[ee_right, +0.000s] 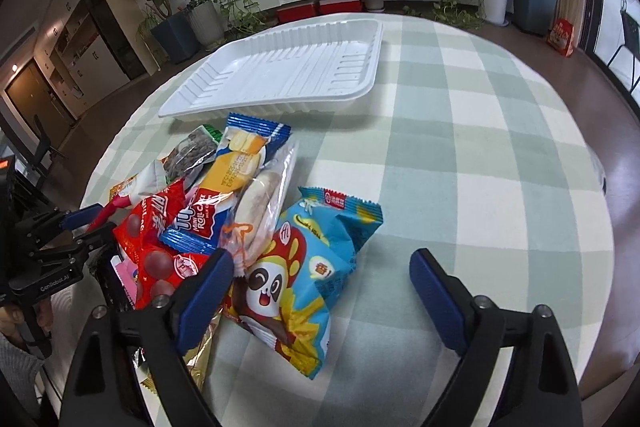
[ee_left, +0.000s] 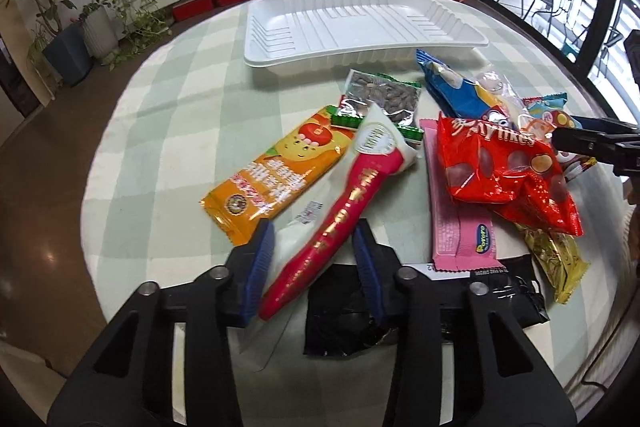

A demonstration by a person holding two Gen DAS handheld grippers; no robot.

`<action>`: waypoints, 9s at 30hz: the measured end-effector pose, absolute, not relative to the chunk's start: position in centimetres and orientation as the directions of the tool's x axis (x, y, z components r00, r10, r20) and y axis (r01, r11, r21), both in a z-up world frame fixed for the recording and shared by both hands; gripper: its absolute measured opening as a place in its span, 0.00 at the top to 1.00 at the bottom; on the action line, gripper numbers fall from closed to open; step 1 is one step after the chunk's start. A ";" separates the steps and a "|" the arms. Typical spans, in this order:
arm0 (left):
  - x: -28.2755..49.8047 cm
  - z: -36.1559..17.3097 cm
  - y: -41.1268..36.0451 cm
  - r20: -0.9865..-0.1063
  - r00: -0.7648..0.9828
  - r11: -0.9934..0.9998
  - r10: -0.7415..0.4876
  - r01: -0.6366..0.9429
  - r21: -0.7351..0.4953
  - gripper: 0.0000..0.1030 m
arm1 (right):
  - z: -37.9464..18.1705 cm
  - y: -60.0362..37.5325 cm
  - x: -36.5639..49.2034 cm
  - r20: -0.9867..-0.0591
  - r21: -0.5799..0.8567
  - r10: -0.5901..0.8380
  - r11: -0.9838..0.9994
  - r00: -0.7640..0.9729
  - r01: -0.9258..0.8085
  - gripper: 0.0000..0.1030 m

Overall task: Organize snacks
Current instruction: 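Lower the left tool onto the red-and-white tube packet while the right tool reaches the blue panda bag, then close the left tool on the tube packet while the right tool grasps the blue panda bag, then carry both packets over the white tray and release them inside, then move the left tool to the orange wafer bar while the right tool reaches the clear bread packet, then grasp the orange wafer bar with the left tool while the right tool grasps the clear bread packet, then carry both packets into the white tray and open both tools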

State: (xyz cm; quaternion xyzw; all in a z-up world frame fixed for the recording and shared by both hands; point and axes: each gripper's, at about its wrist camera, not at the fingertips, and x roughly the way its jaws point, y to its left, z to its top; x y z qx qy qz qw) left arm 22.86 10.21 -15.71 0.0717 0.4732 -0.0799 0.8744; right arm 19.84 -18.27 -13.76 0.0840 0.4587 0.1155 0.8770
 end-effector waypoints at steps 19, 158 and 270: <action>23.5 -15.5 13.3 -0.805 0.503 0.949 -0.313 0.206 -0.240 0.86 | -15.6 -21.3 20.2 -0.680 0.548 0.514 0.830 0.522 -0.104 0.52; 28.8 -13.1 10.8 -0.835 0.517 0.932 -0.189 0.361 0.013 0.90 | -11.4 -16.3 26.5 -0.708 0.325 0.420 0.908 0.568 -0.267 0.23; 32.2 -9.7 13.9 -0.735 0.445 0.851 -0.512 0.377 -0.365 0.83 | -10.8 -22.7 28.6 -0.444 0.774 0.712 0.610 0.543 -0.167 0.68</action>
